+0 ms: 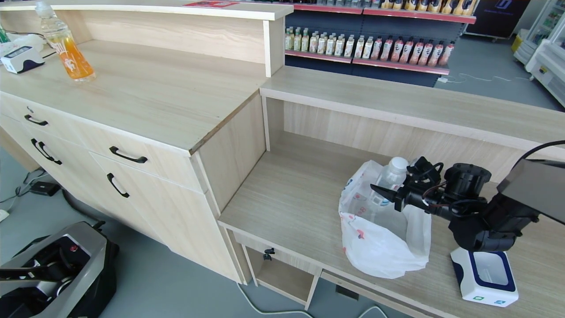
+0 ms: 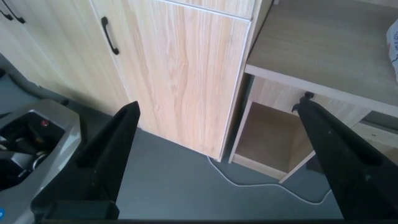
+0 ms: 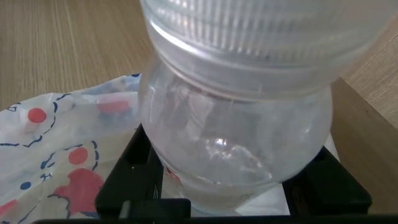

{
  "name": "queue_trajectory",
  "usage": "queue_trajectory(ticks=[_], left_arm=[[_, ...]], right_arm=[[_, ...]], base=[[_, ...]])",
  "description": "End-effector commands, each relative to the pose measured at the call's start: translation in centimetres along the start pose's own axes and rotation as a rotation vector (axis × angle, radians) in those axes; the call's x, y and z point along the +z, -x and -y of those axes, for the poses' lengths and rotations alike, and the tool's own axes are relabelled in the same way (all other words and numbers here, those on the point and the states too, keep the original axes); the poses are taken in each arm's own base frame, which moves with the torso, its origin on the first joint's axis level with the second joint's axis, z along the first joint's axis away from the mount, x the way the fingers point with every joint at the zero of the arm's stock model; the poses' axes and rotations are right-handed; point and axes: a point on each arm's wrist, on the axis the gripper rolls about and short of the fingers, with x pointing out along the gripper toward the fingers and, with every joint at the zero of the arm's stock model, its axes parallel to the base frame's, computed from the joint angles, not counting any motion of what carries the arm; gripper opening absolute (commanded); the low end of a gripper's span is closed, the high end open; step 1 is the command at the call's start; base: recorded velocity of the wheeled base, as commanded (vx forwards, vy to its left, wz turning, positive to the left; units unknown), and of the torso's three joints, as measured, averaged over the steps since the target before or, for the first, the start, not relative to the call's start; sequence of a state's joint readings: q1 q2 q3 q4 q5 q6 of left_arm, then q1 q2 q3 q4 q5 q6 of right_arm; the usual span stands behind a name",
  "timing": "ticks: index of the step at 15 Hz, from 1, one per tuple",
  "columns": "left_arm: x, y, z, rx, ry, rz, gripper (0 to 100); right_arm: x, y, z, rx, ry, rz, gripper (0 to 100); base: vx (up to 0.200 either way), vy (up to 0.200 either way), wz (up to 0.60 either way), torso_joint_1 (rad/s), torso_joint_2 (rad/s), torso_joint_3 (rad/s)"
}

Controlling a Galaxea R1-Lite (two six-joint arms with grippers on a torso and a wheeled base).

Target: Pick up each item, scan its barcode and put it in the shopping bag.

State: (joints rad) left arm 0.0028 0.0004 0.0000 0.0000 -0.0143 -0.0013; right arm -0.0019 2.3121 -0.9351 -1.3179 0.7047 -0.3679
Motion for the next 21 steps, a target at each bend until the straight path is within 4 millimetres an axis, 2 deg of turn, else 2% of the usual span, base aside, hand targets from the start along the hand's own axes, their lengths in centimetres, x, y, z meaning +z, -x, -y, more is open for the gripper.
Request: queue_trajectory(ticks=[1,13,14,19,21], left_arm=[[0.0,0.0,0.0,-0.001,0.000,0.000,100],[0.0,0.0,0.0,0.001,0.000,0.000,100],[0.0,0.0,0.0,0.001,0.000,0.000,100],[0.0,0.0,0.0,0.001,0.000,0.000,100],[0.0,0.0,0.0,0.001,0.000,0.000,100]], right_arm=[[-0.4,-0.5,-0.1,0.008,0.002,0.005,0],[-1.6,-0.9,-0.3,0.021,0.019,-0.011,0],[-1.7,-0.8,-0.3,0.022,0.020,-0.013,100],[-1.7,-0.8,-0.2,0.024,0.008,-0.024,100],[-0.4,-0.6,0.1,0.020,0.013,-0.013,100]], base=[[0.000,0.000,0.00,0.000,0.00,0.000],[0.000,0.000,0.00,0.000,0.00,0.000],[0.000,0.000,0.00,0.000,0.00,0.000],[0.000,0.000,0.00,0.000,0.00,0.000],[0.000,0.000,0.00,0.000,0.00,0.000]])
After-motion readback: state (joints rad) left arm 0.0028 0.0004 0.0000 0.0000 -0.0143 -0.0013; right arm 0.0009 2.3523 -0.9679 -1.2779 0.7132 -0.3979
